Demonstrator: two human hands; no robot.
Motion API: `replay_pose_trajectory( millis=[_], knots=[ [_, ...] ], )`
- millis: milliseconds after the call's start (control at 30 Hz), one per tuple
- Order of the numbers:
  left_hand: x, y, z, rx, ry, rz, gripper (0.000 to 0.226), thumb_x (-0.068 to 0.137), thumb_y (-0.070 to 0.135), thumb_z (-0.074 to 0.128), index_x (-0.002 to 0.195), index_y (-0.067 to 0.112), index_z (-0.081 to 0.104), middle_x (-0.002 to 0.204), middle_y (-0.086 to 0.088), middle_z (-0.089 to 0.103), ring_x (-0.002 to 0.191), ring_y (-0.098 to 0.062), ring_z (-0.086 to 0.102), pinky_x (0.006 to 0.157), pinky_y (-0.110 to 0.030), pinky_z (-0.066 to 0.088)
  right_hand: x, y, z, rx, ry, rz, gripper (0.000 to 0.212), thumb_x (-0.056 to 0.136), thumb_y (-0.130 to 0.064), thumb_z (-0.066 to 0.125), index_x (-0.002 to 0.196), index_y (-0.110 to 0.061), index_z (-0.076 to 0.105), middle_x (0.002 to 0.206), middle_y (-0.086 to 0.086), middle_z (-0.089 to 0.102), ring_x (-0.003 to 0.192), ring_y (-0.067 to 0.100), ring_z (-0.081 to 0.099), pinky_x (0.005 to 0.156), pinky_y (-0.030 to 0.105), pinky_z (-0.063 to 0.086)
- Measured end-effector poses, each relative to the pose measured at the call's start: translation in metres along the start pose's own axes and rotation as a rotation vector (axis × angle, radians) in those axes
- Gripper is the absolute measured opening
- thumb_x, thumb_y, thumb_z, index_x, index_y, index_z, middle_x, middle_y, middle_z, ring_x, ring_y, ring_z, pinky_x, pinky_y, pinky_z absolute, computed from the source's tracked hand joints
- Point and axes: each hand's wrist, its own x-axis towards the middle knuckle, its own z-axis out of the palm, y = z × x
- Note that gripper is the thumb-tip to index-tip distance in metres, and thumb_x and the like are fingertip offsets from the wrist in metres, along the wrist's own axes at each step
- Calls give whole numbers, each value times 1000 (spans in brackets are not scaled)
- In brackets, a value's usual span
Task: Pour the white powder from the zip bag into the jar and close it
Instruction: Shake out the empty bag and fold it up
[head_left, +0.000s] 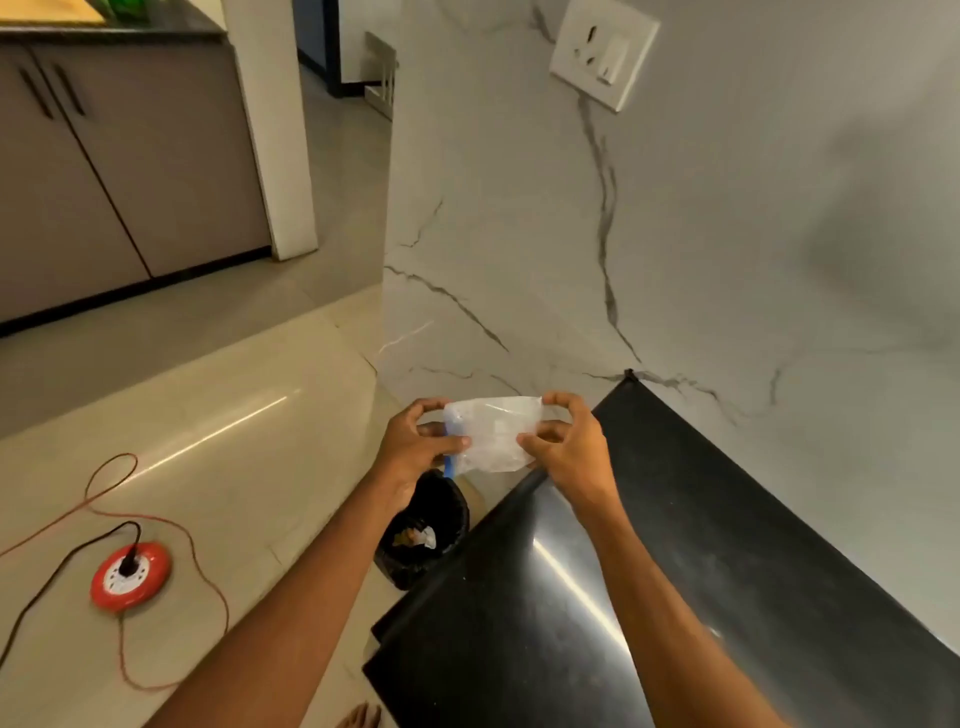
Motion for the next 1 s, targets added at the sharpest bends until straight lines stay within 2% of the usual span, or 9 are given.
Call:
replay_pose_trajectory(
  millis=[67, 100, 233, 367, 433, 533, 700, 900, 1000],
  knots=[
    [16, -6, -21, 93, 57, 68, 55, 71, -11, 81, 114, 20, 64, 97, -8, 75, 84, -21, 74, 69, -38, 63, 20, 3, 29, -153, -63, -34, 67, 74, 0, 75, 128, -29, 46, 94, -2, 66, 73, 13, 71, 57, 20, 58],
    [25, -11, -32, 163, 87, 105, 52, 72, -11, 80, 112, 17, 64, 96, -8, 74, 82, -18, 72, 69, -34, 61, 30, 5, 43, -244, -116, -45, 68, 73, -3, 74, 128, -30, 46, 98, -3, 64, 73, 12, 69, 56, 18, 56],
    [54, -41, -67, 478, 187, 146, 23, 71, -4, 79, 88, 7, 68, 85, -5, 72, 75, -17, 64, 65, -24, 52, 67, 17, 90, -649, -341, -112, 45, 72, -18, 73, 115, -21, 62, 101, 1, 66, 86, 21, 63, 67, 25, 48],
    [78, -76, -85, 653, 196, 84, 17, 70, 1, 76, 76, 13, 67, 74, 4, 70, 70, -14, 63, 58, -18, 45, 93, 39, 124, -988, -453, -162, 34, 82, -11, 64, 116, -17, 63, 108, 10, 68, 99, 30, 63, 78, 35, 50],
    [90, -89, -87, 728, 182, 61, 22, 71, 7, 76, 75, 24, 63, 71, 9, 67, 66, -13, 62, 53, -13, 41, 105, 50, 135, -1123, -468, -195, 33, 84, -7, 59, 116, -17, 61, 109, 12, 67, 99, 33, 63, 75, 35, 46],
    [106, -103, -87, 802, 163, 31, 27, 71, 12, 78, 81, 29, 59, 77, 6, 68, 68, -15, 62, 53, -16, 42, 120, 61, 146, -1260, -472, -254, 30, 84, -5, 57, 112, -15, 60, 104, 11, 68, 96, 32, 64, 72, 33, 42],
    [132, -122, -86, 907, 113, 19, 41, 72, 18, 83, 107, 21, 63, 96, 3, 70, 79, -16, 59, 67, -25, 47, 148, 81, 157, -1419, -548, -260, 31, 85, -5, 59, 115, -13, 58, 109, 11, 67, 103, 32, 63, 82, 38, 49],
    [160, -148, -92, 956, 73, -17, 48, 74, 19, 82, 118, 22, 62, 109, -1, 72, 95, -23, 67, 71, -25, 46, 171, 103, 171, -1427, -685, -164, 32, 89, -6, 59, 120, -10, 56, 118, 13, 61, 107, 33, 62, 78, 37, 48],
    [174, -166, -99, 942, 52, -53, 59, 76, 15, 81, 130, 22, 57, 113, -4, 70, 103, -28, 66, 82, -32, 53, 182, 117, 176, -1407, -759, -91, 41, 86, -13, 67, 124, -11, 53, 121, 12, 60, 108, 30, 62, 80, 35, 49]
  ],
)
